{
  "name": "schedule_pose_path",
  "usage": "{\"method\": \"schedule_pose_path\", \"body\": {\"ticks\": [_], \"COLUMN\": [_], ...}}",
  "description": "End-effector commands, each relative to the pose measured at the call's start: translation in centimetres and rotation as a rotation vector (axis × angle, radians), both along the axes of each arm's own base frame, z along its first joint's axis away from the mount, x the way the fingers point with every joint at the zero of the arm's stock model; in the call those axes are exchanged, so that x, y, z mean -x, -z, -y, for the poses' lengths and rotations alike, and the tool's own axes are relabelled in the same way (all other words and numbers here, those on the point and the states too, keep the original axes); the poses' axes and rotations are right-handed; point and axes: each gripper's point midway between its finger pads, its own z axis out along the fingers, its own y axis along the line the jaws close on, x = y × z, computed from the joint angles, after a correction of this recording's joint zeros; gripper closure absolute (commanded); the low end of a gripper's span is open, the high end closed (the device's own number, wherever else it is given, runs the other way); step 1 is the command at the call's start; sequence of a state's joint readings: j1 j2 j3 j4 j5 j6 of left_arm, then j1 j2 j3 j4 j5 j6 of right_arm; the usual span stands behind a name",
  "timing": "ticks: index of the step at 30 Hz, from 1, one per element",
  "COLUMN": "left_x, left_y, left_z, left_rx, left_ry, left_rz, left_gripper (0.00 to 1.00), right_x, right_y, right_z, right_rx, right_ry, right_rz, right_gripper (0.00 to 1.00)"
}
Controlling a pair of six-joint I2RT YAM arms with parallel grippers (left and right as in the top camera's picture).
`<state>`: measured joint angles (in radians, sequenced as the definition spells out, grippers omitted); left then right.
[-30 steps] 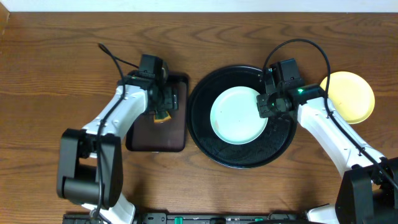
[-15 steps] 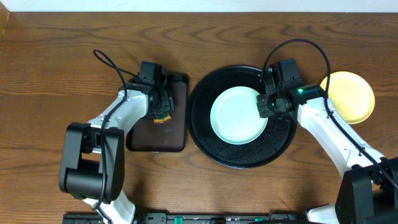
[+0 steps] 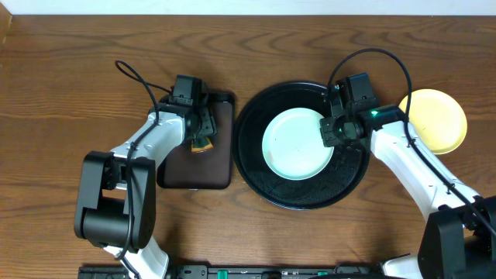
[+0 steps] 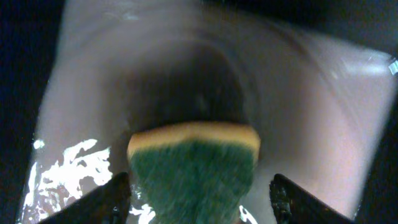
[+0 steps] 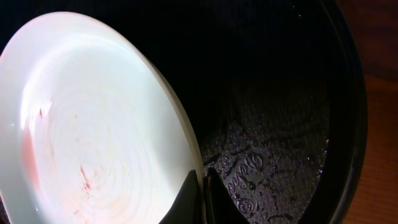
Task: Clean dirty plates on tray and stack at the side
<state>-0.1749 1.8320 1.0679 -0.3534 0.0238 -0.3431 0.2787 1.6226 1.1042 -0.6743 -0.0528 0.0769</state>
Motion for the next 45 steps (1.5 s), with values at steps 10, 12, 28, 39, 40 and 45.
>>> {"method": "schedule_pose_path", "body": {"ticks": [10, 12, 28, 39, 40, 45], "left_x": [-0.4, -0.5, 3.6, 6.3, 6.3, 6.5], "left_y": [2.0, 2.0, -0.6, -0.2, -0.2, -0.2], "left_z": [-0.1, -0.1, 0.6, 0.2, 0.2, 0.2], "left_rx": [-0.011, -0.015, 0.034, 0.02, 0.02, 0.014], "left_ry": [-0.005, 0.006, 0.036, 0.034, 0.034, 0.054], "left_rz": [-0.016, -0.012, -0.165, -0.276, -0.277, -0.285], "left_gripper": [0.59, 0.93, 0.93, 0.35, 0.38, 0.93], "right_x": [0.1, 0.1, 0.1, 0.4, 0.4, 0.4], "right_y": [0.1, 0.1, 0.1, 0.2, 0.2, 0.2], "right_z": [0.0, 0.0, 0.0, 0.1, 0.1, 0.1], "right_rx": [-0.015, -0.015, -0.014, -0.01, -0.01, -0.011], "right_ry": [0.014, 0.014, 0.014, 0.014, 0.014, 0.015], "right_rz": [-0.008, -0.008, -0.01, -0.024, -0.022, -0.022], "right_gripper": [0.99, 0.99, 0.99, 0.99, 0.99, 0.99]}}
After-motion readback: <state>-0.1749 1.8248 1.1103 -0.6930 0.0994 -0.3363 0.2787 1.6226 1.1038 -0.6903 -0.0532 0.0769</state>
